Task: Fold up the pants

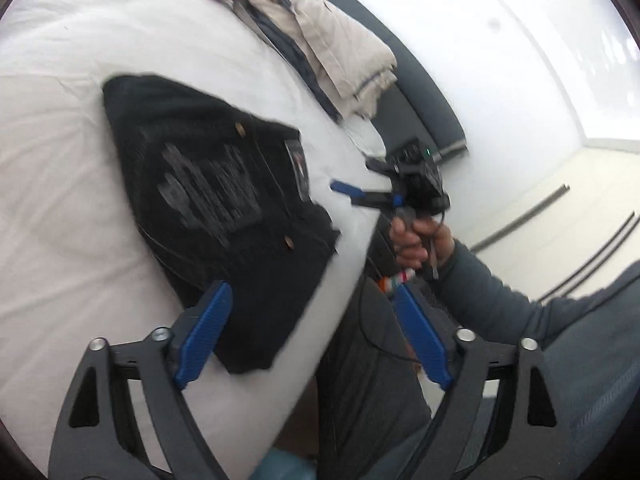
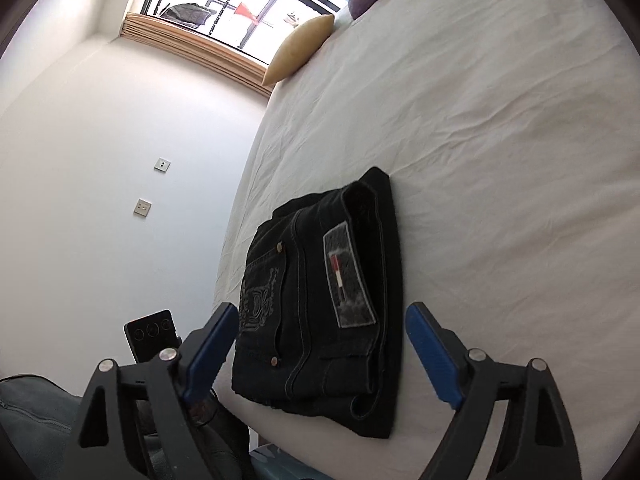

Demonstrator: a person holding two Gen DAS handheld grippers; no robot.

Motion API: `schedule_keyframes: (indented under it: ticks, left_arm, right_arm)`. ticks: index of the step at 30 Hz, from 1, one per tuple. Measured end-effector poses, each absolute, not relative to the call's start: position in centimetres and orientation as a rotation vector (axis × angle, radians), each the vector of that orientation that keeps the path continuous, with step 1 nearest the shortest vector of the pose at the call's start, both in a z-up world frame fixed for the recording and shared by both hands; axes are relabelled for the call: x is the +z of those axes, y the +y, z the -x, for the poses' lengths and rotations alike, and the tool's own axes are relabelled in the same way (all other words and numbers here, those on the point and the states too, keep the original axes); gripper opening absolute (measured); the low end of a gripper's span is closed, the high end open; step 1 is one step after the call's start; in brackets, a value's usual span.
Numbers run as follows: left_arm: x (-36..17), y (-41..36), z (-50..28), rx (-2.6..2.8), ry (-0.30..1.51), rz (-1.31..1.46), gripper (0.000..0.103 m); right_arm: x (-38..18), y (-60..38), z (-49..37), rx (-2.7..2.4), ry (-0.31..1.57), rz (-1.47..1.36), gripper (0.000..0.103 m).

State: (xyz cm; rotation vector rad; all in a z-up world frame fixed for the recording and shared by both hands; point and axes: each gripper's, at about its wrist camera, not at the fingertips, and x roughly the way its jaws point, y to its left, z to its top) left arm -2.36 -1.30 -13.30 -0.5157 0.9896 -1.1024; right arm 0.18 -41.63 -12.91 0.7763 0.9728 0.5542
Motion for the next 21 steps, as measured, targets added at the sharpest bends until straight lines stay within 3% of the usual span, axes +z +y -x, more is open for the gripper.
schedule_keyframes:
  ticks: [1, 10, 12, 13, 14, 16, 21]
  left_arm:
    - [-13.2, -0.6, 1.4, -1.058, 0.973, 0.532, 0.096]
    - [-17.6, -0.4, -4.2, -0.774, 1.192, 0.522, 0.095]
    - [-17.5, -0.8, -4.7, -0.764, 1.199, 0.504, 0.095]
    - [-17.5, -1.1, -4.8, -0.749, 1.208, 0.483, 0.088]
    - [-17.6, -1.4, -5.0, -0.736, 1.217, 0.469, 0.082]
    - [-18.0, -2.2, -5.4, -0.714, 1.255, 0.455, 0.051]
    - [-17.1, -5.5, -6.4, -0.682, 1.274, 0.395, 0.042]
  right_arm:
    - [-13.0, -41.8, -0.9, 0.545, 0.98, -0.776, 0.088]
    - [-17.0, -38.8, -6.0, 0.529, 1.137, -0.68, 0.088]
    - [-17.3, -38.4, -6.2, 0.531, 1.132, -0.66, 0.082]
    - [-17.2, -38.2, -6.4, 0.533, 1.13, -0.646, 0.079]
    - [-17.2, -37.9, -6.4, 0.539, 1.134, -0.637, 0.067]
    - [-17.3, -37.1, -6.4, 0.516, 1.158, -0.591, 0.058]
    - [-16.6, -36.3, -6.3, 0.46, 1.171, -0.55, 0.036]
